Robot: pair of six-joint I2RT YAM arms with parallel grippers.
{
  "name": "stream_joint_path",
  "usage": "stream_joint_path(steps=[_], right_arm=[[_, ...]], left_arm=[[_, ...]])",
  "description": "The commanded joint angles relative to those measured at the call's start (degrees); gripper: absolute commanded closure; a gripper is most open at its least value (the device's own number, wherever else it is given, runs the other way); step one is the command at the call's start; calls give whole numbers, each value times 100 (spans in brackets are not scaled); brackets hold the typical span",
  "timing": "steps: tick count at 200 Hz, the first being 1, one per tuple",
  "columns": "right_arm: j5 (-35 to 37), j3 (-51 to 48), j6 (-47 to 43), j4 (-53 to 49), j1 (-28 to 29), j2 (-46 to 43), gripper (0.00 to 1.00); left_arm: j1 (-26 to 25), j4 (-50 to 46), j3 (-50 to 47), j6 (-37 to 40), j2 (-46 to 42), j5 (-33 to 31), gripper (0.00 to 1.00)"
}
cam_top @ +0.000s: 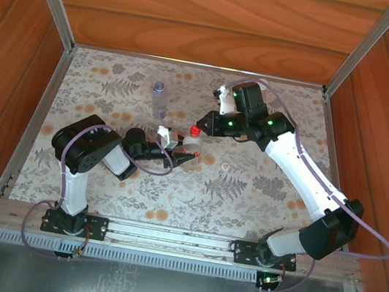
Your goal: Screw on the bottle caps
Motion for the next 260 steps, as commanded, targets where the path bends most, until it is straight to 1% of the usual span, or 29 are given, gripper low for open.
stream_joint_path(steps=[1, 53, 84, 144, 152, 165, 175, 188, 211, 260], right_arm=[[-143, -26, -67, -165, -4, -8, 87], [-277, -213, 28, -205, 11, -191, 89], [-334, -367, 89, -199, 21, -326, 89], [-93, -456, 138, -181, 23, -570, 88], [-28, -448, 176, -133, 23, -586, 85], [95, -409, 190, -29, 12, -590, 75], [160, -336, 178, 1, 4, -531, 69], [131, -176, 132, -14, 10, -382, 65], [79, 70, 27, -30, 3, -93, 66], [-14, 429, -165, -131, -9, 255, 73]], left_arm=[[43, -679, -71, -159, 251, 58, 42], [111, -682, 55, -617, 343, -39, 44], [127, -682, 68, -666, 354, -82, 44], [127, -682, 71, -607, 369, -48, 44], [127, -682, 71, -592, 379, -41, 44], [123, -683, 67, -558, 376, -31, 44], [127, -686, 57, -544, 369, -22, 44], [122, -682, 49, -530, 371, -12, 45], [127, -682, 44, -519, 380, 15, 44], [121, -682, 4, -473, 371, 30, 44]])
